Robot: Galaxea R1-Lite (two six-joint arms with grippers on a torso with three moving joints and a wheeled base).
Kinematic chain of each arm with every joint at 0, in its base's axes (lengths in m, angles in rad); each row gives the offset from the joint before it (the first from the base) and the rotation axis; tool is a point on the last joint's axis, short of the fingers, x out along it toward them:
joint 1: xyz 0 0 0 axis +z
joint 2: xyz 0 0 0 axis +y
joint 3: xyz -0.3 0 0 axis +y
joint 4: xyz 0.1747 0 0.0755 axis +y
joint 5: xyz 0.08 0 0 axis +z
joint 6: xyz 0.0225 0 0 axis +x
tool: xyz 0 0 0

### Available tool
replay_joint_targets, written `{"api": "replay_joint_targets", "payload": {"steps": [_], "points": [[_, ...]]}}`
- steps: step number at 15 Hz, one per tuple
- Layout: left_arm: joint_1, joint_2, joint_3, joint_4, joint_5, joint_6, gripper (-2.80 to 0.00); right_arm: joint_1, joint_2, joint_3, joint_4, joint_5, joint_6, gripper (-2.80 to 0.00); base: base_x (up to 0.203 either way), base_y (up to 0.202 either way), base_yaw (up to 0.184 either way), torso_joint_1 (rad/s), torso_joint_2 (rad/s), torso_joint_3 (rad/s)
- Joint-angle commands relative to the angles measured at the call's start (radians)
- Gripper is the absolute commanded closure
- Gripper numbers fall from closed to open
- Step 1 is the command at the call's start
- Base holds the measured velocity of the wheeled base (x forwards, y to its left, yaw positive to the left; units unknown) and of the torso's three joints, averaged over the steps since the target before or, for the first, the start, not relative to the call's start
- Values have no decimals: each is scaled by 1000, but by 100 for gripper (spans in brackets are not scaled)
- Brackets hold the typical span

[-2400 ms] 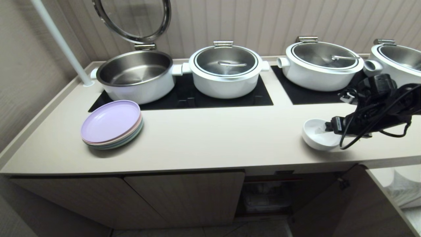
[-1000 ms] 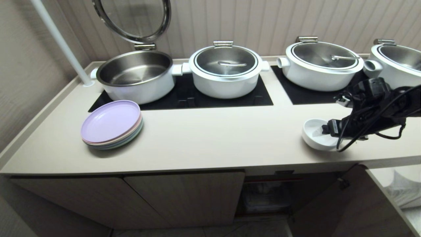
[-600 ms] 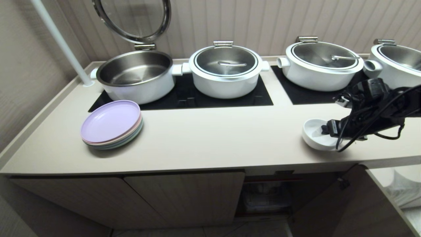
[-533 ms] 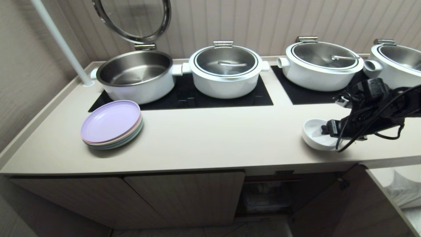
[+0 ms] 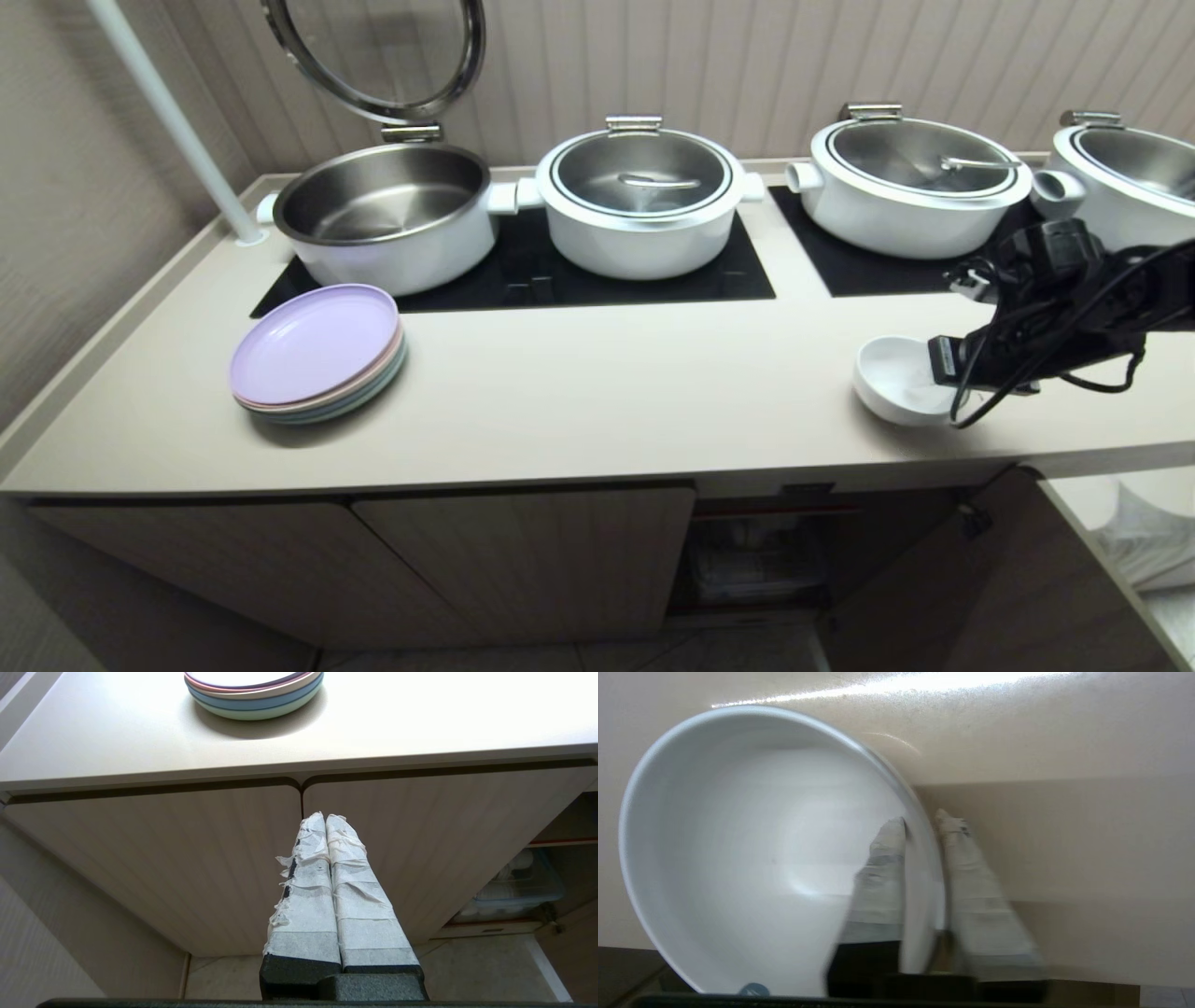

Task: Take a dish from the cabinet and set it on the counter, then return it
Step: Pick up the bowl from the table

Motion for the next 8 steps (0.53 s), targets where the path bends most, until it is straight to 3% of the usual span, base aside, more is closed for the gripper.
{"api": "replay_joint_targets", "payload": {"steps": [1, 8], "points": [[0, 0, 0, 0, 0, 0, 0, 2, -1, -1, -3, 2, 0, 0, 0, 0, 0, 0, 0, 0], [0, 0, 0, 0, 0, -1, 0, 5, -1, 6, 1, 2, 2, 0, 0, 0, 0, 0, 0, 0]]}}
